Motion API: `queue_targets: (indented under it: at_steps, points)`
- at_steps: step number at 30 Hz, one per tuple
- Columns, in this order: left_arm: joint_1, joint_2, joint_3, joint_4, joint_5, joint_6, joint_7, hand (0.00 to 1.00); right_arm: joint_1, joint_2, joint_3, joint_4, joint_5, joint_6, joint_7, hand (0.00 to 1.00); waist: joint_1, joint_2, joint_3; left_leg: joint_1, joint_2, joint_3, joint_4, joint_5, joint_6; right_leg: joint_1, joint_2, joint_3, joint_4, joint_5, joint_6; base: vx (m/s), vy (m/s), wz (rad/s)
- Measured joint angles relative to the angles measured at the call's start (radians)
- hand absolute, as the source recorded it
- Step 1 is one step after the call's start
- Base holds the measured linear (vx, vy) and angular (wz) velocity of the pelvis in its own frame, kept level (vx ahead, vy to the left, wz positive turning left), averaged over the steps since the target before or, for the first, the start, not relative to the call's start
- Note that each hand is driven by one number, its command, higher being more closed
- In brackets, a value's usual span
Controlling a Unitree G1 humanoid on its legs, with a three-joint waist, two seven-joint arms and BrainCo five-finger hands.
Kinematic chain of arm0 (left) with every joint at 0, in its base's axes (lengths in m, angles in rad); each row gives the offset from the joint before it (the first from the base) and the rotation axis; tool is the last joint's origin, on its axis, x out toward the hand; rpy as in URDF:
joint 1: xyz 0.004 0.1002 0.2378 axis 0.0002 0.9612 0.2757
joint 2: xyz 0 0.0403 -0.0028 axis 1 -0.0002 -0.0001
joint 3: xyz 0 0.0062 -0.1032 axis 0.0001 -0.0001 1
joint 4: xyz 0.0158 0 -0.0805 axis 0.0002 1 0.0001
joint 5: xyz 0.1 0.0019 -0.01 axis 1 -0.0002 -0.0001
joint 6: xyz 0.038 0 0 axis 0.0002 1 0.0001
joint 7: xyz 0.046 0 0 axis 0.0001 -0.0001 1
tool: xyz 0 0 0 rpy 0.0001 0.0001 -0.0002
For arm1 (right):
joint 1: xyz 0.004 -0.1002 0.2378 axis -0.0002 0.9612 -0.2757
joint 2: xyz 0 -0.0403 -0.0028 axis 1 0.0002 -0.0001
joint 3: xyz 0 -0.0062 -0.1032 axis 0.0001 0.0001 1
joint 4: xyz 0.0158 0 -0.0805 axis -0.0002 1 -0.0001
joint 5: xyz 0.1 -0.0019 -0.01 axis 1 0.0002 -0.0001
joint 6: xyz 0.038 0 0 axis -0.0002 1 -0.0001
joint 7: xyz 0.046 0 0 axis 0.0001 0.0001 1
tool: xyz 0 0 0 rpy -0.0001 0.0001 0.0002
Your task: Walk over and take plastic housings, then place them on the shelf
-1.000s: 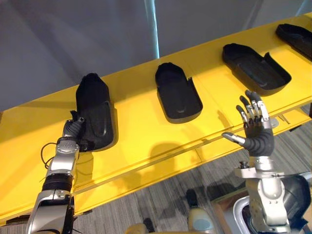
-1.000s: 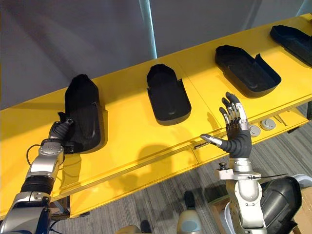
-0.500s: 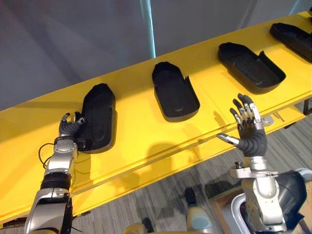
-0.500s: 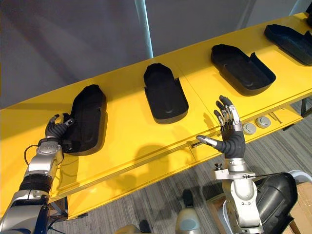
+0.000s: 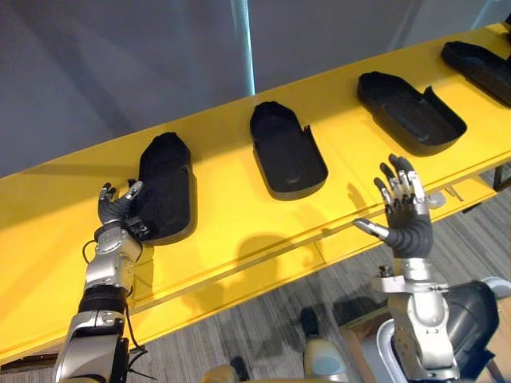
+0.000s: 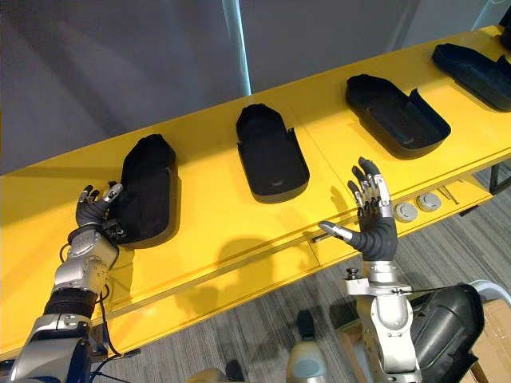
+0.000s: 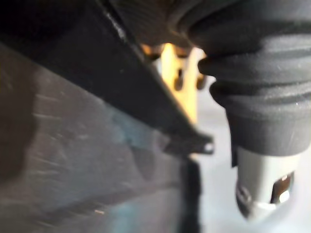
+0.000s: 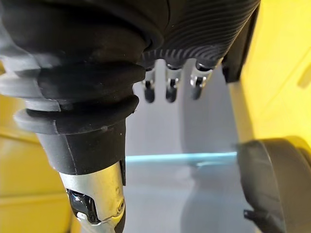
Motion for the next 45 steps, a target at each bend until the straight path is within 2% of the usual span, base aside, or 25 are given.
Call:
queue_targets:
  at_steps: [6, 10, 11, 14, 15, 16, 17, 19, 20, 21, 23, 25, 26, 27, 28, 30, 32, 33, 34, 35, 38, 41, 43, 44, 45]
  points:
    - [0.026, -0.021, 0.006, -0.004, -0.167, -0.012, -0.04, 0.0, 0.0, 0.01, 0.001, 0.026, 0.0, -0.009, -0.017, 0.0, 0.003, -0.015, -0.041, 0.001, 0.001, -0.008, 0.0, 0.0, 0.0, 0.006, 0.0, -0.009, -0.002, 0.001, 0.0, -0.02, -0.001, 0.03]
    - [0.047, -0.04, 0.007, 0.005, -0.164, -0.038, -0.031, 0.0, 0.0, 0.01, 0.003, 0.05, 0.0, -0.011, -0.017, 0.0, 0.004, -0.024, -0.062, 0.016, 0.003, -0.016, -0.001, 0.0, 0.0, 0.025, 0.0, -0.016, -0.004, 0.001, -0.001, -0.03, 0.005, 0.04]
    - [0.048, -0.047, 0.008, 0.011, -0.13, -0.051, -0.01, 0.0, 0.001, 0.01, 0.006, 0.058, 0.0, -0.011, -0.019, 0.0, 0.005, -0.026, -0.069, 0.016, 0.003, -0.017, -0.001, 0.0, 0.0, 0.025, 0.0, -0.017, -0.007, 0.0, -0.002, -0.05, 0.006, 0.01]
    - [0.048, -0.056, 0.075, 0.021, 0.072, -0.11, 0.121, 0.0, 0.004, 0.014, 0.023, 0.061, 0.0, -0.014, -0.02, 0.0, 0.005, -0.032, -0.073, 0.015, 0.005, -0.016, 0.0, 0.0, 0.0, 0.026, 0.008, -0.017, -0.011, -0.003, -0.008, -0.05, -0.019, -0.01]
    - [0.048, -0.054, 0.13, 0.014, 0.18, -0.145, 0.181, 0.0, 0.007, 0.014, 0.022, 0.06, 0.0, -0.017, -0.021, 0.0, 0.005, -0.031, -0.074, 0.015, 0.007, -0.015, 0.0, 0.0, 0.0, 0.026, 0.011, -0.017, -0.011, -0.003, -0.01, 0.0, 0.0, 0.0]
    - [0.048, -0.05, 0.187, -0.021, 0.298, -0.187, 0.248, 0.0, 0.014, 0.015, 0.02, 0.06, 0.0, -0.022, -0.024, 0.0, 0.008, -0.029, -0.075, 0.015, 0.01, -0.011, 0.0, 0.001, -0.001, 0.025, 0.014, -0.017, -0.011, -0.003, -0.012, 0.0, 0.0, 0.0]
    - [0.048, -0.045, 0.211, -0.049, 0.357, -0.208, 0.276, 0.0, 0.019, 0.015, 0.019, 0.06, 0.0, -0.024, -0.026, 0.0, 0.012, -0.028, -0.076, 0.015, 0.012, -0.01, 0.0, 0.001, -0.001, 0.025, 0.017, -0.017, -0.009, -0.003, -0.013, 0.0, 0.0, 0.0]
    - [0.049, 0.007, 0.248, -0.219, 0.49, -0.268, 0.321, 0.0, 0.024, 0.015, 0.015, 0.059, 0.0, -0.04, -0.04, 0.0, 0.028, -0.021, -0.081, 0.014, 0.015, -0.011, -0.003, 0.003, -0.005, 0.022, 0.023, -0.019, -0.002, 0.001, -0.012, 0.0, 0.0, 0.0]
    - [0.054, 0.017, 0.251, -0.275, 0.503, -0.284, 0.32, 0.0, 0.023, 0.014, 0.013, 0.058, 0.0, -0.042, -0.04, 0.0, 0.03, -0.017, -0.085, 0.013, 0.015, -0.012, -0.005, 0.003, -0.005, 0.022, 0.024, -0.021, -0.002, 0.002, -0.012, 0.01, -0.009, 0.07]
    - [0.088, 0.02, 0.253, -0.413, 0.508, -0.325, 0.309, 0.0, 0.022, 0.014, 0.009, 0.056, 0.001, -0.044, -0.041, 0.0, 0.03, -0.003, -0.102, 0.013, 0.015, -0.021, -0.012, 0.004, -0.006, 0.021, 0.024, -0.027, -0.002, 0.002, -0.012, 0.02, 0.004, 0.09]
    - [0.177, -0.012, 0.251, -0.635, 0.563, -0.371, 0.299, 0.0, 0.024, 0.015, -0.001, 0.047, 0.001, -0.045, -0.042, 0.0, 0.031, 0.023, -0.131, 0.015, 0.016, -0.022, -0.02, 0.004, -0.006, 0.022, 0.023, -0.04, -0.002, 0.002, -0.012, 0.05, 0.021, 0.07]
    - [0.323, -0.14, 0.236, -0.899, 0.64, -0.404, 0.277, 0.0, 0.033, 0.026, -0.037, 0.021, 0.001, -0.043, -0.055, 0.0, 0.038, 0.054, -0.153, 0.025, 0.012, -0.023, -0.03, 0.004, -0.005, 0.029, 0.017, -0.046, -0.002, 0.002, -0.012, 0.03, 0.036, 0.03]
    - [0.365, -0.178, 0.225, -0.953, 0.658, -0.409, 0.27, 0.0, 0.042, 0.033, -0.046, 0.009, 0.0, -0.042, -0.065, 0.0, 0.042, 0.056, -0.153, 0.032, 0.012, -0.024, -0.031, 0.004, -0.005, 0.036, 0.017, -0.047, -0.002, 0.001, -0.011, 0.0, 0.0, 0.0]
    - [0.446, -0.252, 0.195, -1.028, 0.679, -0.432, 0.255, 0.0, 0.068, 0.055, -0.066, -0.015, -0.018, -0.04, -0.089, 0.0, 0.054, 0.056, -0.154, 0.037, 0.013, -0.024, -0.031, 0.004, -0.005, 0.047, 0.018, -0.049, -0.002, -0.001, -0.009, -0.07, 0.009, 0.1]
    - [0.513, -0.304, 0.161, -1.071, 0.684, -0.453, 0.234, 0.0, 0.092, 0.078, -0.082, -0.039, -0.039, -0.039, -0.112, 0.0, 0.055, 0.045, -0.153, 0.036, 0.013, -0.029, -0.031, 0.004, -0.004, 0.053, 0.017, -0.06, -0.003, -0.006, -0.008, -0.09, -0.003, 0.15]
    - [0.583, -0.334, 0.087, -1.097, 0.694, -0.484, 0.189, 0.0, 0.111, 0.111, -0.089, -0.045, -0.066, -0.034, -0.156, 0.0, 0.063, 0.021, -0.153, 0.033, 0.012, -0.038, -0.028, 0.0, 0.001, 0.058, 0.018, -0.069, -0.012, -0.021, -0.013, -0.13, -0.03, 0.14]
    - [0.607, -0.333, -0.017, -1.11, 0.694, -0.52, 0.135, 0.0, 0.126, 0.133, -0.091, -0.062, -0.081, -0.033, -0.199, 0.0, 0.065, 0.003, -0.154, 0.034, 0.019, -0.021, -0.03, -0.001, 0.003, 0.05, 0.025, -0.069, -0.013, -0.043, 0.003, -0.14, -0.054, -0.12]
    - [0.607, -0.335, -0.051, -1.11, 0.685, -0.529, 0.111, 0.0, 0.132, 0.133, -0.094, -0.071, -0.081, -0.033, -0.211, 0.0, 0.064, 0.021, -0.153, 0.03, 0.037, -0.015, -0.035, 0.002, 0.01, 0.047, 0.032, -0.069, -0.013, -0.055, 0.007, -0.06, -0.063, -0.34]
    - [0.605, -0.337, -0.104, -1.109, 0.673, -0.539, 0.073, 0.0, 0.142, 0.134, -0.1, -0.078, -0.08, -0.035, -0.227, 0.0, 0.058, 0.033, -0.16, 0.027, 0.057, 0.007, -0.046, 0.005, 0.011, 0.025, 0.042, -0.06, 0.031, -0.062, -0.005, 0.04, -0.042, -0.3]
    - [0.599, -0.337, -0.15, -1.105, 0.663, -0.549, 0.05, 0.0, 0.157, 0.137, -0.108, -0.084, -0.084, -0.035, -0.241, 0.0, 0.041, 0.012, -0.167, 0.034, 0.044, 0.014, -0.053, 0.011, 0.002, 0.027, 0.039, -0.054, 0.048, -0.058, -0.012, 0.07, -0.037, -0.32]
    - [0.591, -0.358, -0.206, -1.074, 0.644, -0.554, 0.033, 0.0, 0.18, 0.136, -0.138, -0.089, -0.116, -0.034, -0.262, 0.0, 0.024, 0.034, -0.163, 0.034, 0.052, 0.068, -0.054, 0.017, -0.019, 0.014, 0.066, -0.002, -0.003, -0.012, -0.021, 0.03, -0.035, -0.58]
    - [0.552, -0.369, -0.206, -1.042, 0.647, -0.55, 0.066, 0.0, 0.186, 0.134, -0.132, -0.089, -0.114, -0.033, -0.255, 0.0, 0.026, 0.047, -0.14, 0.028, 0.062, 0.103, -0.007, -0.009, -0.019, -0.036, 0.099, 0.106, -0.003, 0.009, -0.027, 0.0, -0.039, -0.97]
    - [0.556, -0.368, -0.192, -1.042, 0.673, -0.545, 0.135, 0.0, 0.161, 0.131, -0.095, -0.089, -0.099, -0.033, -0.219, 0.0, 0.031, 0.036, -0.129, 0.0, 0.057, 0.006, 0.097, -0.055, 0.04, -0.051, 0.122, 0.205, -0.003, 0.012, -0.032, -0.02, -0.03, -1.41]
    - [0.565, -0.369, -0.184, -1.043, 0.694, -0.537, 0.171, 0.0, 0.148, 0.123, -0.074, -0.089, -0.088, -0.034, -0.199, 0.0, 0.035, 0.025, -0.119, -0.018, 0.046, -0.077, 0.161, -0.093, 0.075, -0.053, 0.132, 0.26, -0.003, 0.011, -0.032, -0.1, 0.068, -1.68]
    - [0.584, -0.367, -0.177, -1.05, 0.725, -0.526, 0.216, 0.0, 0.127, 0.1, -0.052, -0.088, -0.062, -0.036, -0.166, 0.0, 0.05, 0.032, -0.116, -0.029, 0.015, -0.198, 0.201, -0.152, 0.08, -0.071, 0.16, 0.324, -0.007, 0.006, -0.039, -0.19, 0.119, -2.15]
